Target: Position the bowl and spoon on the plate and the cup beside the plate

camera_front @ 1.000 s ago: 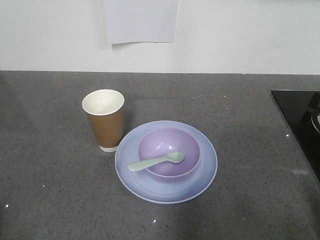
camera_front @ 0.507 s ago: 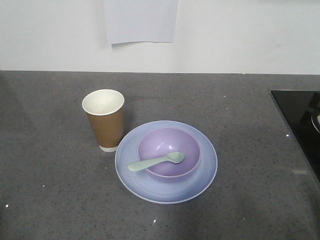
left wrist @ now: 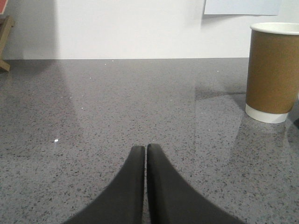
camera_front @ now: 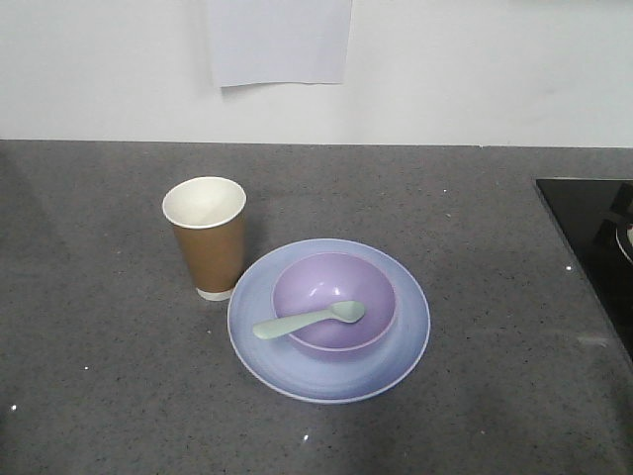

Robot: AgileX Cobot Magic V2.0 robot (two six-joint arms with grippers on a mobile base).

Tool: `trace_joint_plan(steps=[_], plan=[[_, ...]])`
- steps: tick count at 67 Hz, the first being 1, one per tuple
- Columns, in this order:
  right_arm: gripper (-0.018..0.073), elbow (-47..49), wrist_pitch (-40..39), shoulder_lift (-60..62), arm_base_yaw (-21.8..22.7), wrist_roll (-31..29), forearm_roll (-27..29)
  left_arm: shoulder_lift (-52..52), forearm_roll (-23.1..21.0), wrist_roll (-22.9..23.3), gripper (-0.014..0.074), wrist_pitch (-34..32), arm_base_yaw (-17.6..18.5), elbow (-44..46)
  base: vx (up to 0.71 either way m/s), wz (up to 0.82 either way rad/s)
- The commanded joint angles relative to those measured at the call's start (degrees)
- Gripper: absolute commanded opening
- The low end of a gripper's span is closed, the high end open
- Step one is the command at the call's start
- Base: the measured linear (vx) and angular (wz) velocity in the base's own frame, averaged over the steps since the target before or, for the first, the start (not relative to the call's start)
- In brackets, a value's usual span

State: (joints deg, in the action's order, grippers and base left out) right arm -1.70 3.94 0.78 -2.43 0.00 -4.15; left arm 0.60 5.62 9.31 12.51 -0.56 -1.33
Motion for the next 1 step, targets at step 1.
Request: trace_joint_plan(steps=[1], plan=[[-0.0006, -0.45, -3.94, 0.37, 0.36, 0.00, -0.31, 0.81, -0.07, 0.23, -0.0006, -4.00, 0.08, 1.02, 0.00, 0.00]])
